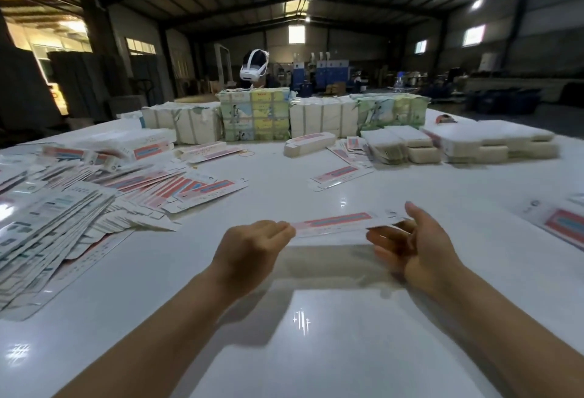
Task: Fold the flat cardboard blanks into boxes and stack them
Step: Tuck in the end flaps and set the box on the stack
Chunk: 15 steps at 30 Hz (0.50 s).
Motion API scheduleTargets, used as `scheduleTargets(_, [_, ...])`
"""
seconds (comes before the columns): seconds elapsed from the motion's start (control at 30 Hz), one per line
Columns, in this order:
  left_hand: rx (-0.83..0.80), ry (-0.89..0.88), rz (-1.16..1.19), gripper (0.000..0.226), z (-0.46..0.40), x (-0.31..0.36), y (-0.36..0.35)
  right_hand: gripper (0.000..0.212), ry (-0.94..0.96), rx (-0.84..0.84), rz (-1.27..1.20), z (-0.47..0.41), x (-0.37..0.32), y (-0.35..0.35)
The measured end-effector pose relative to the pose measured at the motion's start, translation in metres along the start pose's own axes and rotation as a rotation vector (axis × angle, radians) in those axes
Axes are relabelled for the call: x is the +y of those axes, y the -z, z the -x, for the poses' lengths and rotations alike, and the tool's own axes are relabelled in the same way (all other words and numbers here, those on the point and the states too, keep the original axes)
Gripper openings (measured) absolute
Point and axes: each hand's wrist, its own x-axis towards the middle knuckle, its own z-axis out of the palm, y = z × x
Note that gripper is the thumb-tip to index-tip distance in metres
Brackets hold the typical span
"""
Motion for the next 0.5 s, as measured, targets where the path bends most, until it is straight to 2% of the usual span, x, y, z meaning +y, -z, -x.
scheduleTargets(0.03, [-0.066,0.008,0.007,0.020,0.000,0.001,0.001,0.022,0.020,0.012,0.048,0.002,0.002,0.000])
scheduleTargets(0.1, [-0.197,0.066,0.031,0.017,-0.003,0.007,0.000,0.013,0.070,0.020,0.153,0.002,0.009,0.000])
scheduleTargets(0.13, [-0.273,0.124,0.058,0.030,-0.005,0.010,-0.003,0.013,0.102,0.006,0.197,0.002,0.012,-0.001])
scheduleTargets(0.2, [-0.433,0.231,0.105,0.075,-0.014,0.017,-0.008,0.013,0.159,-0.053,0.264,0.001,0.017,-0.005])
scheduleTargets(0.27, [-0.495,0.288,0.126,0.098,-0.027,0.027,-0.008,0.015,0.186,-0.149,0.317,0.002,0.021,-0.007])
scheduleTargets(0.4, [-0.472,0.368,0.122,0.091,-0.029,0.040,-0.012,0.024,0.203,-0.297,0.339,0.005,0.025,-0.006])
scheduleTargets(0.5, [-0.406,0.364,0.177,0.085,-0.019,0.045,-0.008,0.022,0.151,-0.301,0.348,0.008,0.023,-0.005])
